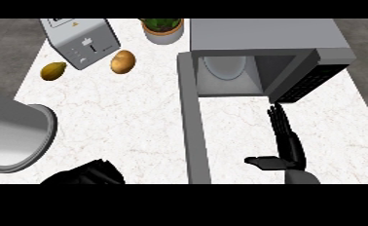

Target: Pick up the milk, place it into the microwave and close the microwave

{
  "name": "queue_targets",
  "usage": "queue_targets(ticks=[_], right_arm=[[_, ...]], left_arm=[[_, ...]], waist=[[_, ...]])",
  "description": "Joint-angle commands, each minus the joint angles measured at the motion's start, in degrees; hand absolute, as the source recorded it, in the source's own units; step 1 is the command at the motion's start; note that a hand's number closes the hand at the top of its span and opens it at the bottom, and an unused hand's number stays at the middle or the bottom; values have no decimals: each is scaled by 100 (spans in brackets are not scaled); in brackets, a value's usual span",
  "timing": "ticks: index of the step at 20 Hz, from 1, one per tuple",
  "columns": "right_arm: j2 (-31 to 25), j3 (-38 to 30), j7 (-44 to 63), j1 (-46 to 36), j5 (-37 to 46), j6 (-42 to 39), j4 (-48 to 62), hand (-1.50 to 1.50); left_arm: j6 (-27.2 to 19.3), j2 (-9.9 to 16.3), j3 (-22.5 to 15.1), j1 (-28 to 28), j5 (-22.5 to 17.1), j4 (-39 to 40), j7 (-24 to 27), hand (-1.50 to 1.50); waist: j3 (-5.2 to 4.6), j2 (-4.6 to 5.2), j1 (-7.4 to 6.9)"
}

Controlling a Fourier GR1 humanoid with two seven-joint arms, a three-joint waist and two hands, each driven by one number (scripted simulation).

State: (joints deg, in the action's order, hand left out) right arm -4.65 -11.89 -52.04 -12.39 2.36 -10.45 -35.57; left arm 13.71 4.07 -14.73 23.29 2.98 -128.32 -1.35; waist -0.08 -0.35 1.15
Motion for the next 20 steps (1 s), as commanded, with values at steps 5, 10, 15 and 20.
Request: queue_targets(ticks=[5, 10, 15, 20], right_arm=[[-149, 206, 145, 1521, -397, -660, -1687, -150], [-614, 136, 196, 2102, -634, -1147, -2245, -150], [-367, 303, 307, 2665, -758, -973, -3066, -150], [-583, 239, 299, 3016, -957, -1168, -3424, -150]], left_arm=[[155, -42, -318, -800, 111, 599, -420, 150], [440, -60, -456, -1423, 118, 1340, -357, 150], [799, -129, -817, -1988, 193, 2241, -619, 150], [105, -402, -1650, -2845, 820, 3175, -451, 150]], waist=[[5, 26, -63], [6, 35, -50], [2, 35, -8], [6, 36, -14]])
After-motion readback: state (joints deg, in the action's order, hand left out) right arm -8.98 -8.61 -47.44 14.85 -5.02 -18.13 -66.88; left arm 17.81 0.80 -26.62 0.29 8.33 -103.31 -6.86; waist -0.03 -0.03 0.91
